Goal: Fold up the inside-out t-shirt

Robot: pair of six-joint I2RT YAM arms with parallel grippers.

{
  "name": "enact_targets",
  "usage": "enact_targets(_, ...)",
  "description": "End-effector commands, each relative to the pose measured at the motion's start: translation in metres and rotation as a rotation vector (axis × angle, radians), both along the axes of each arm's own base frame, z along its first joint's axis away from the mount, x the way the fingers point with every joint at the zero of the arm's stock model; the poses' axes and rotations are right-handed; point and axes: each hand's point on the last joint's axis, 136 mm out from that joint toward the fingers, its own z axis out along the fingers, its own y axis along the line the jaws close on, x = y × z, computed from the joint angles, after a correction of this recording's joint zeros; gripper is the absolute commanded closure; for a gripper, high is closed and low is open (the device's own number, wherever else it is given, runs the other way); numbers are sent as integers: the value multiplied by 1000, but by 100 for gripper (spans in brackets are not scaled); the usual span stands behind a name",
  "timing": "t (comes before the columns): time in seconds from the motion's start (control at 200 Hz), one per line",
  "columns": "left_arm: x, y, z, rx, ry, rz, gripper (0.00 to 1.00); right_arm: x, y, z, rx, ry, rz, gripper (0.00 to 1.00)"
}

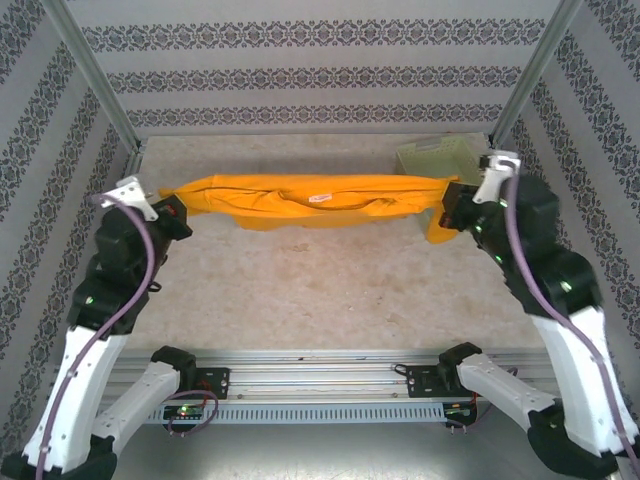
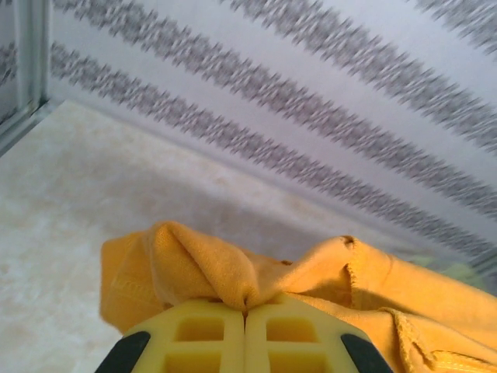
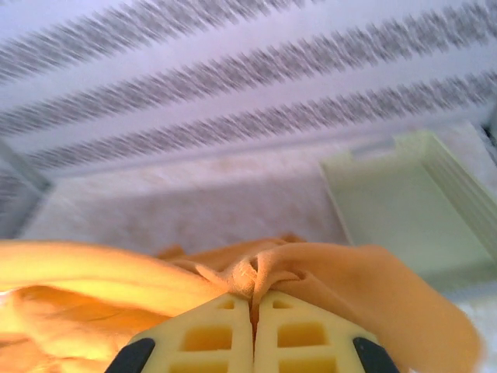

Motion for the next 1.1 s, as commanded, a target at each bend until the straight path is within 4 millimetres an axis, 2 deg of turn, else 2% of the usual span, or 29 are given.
enact_targets(0.0, -28, -6, 48, -62, -138, -65, 100, -41, 7, 47, 64, -133, 122, 100)
enact_targets(0.125, -64, -1, 96, -103, -304, -91, 100, -75, 16, 91, 172, -257, 245, 100)
enact_targets(0.19, -76, -1, 116, -115, -360, -109, 100, -81, 18, 107, 202, -294, 267, 100)
enact_targets(0.25, -77, -2, 129, -112, -382, -118, 100, -77, 16, 115, 212, -308, 245, 100)
enact_targets(0.35, -51, 0, 128, -71, -320, -72, 100, -49, 10, 115, 189, -283, 142, 100)
enact_targets(0.455, -8, 13, 105, -27, -182, 63, 100, -9, 12, 100, 123, -235, 61, 100)
enact_targets(0.54, 32, 22, 77, 48, -45, 175, 100, 33, 13, 73, 46, -157, -29, 100)
enact_targets(0.6, 63, 24, 53, 101, 51, 225, 100, 65, 21, 46, 12, -89, -47, 100)
enact_targets(0.719, 115, 28, -4, 200, 227, 319, 100, 126, 39, -25, 8, 69, -39, 100)
enact_targets(0.794, 148, 27, -47, 250, 332, 343, 100, 159, 50, -71, 10, 167, -36, 100)
enact_targets(0.834, 161, 28, -66, 257, 370, 351, 100, 176, 56, -96, 4, 215, -31, 100)
enact_targets(0.864, 174, 28, -88, 263, 421, 347, 100, 188, 61, -113, 1, 249, -29, 100)
enact_targets(0.959, 204, 31, -141, 264, 521, 351, 100, 223, 70, -168, -5, 357, -34, 100)
enact_targets(1.049, 229, 34, -183, 260, 581, 342, 100, 253, 72, -210, -8, 445, -48, 100)
enact_targets(1.094, 241, 37, -199, 266, 598, 344, 100, 268, 72, -225, -10, 470, -57, 100)
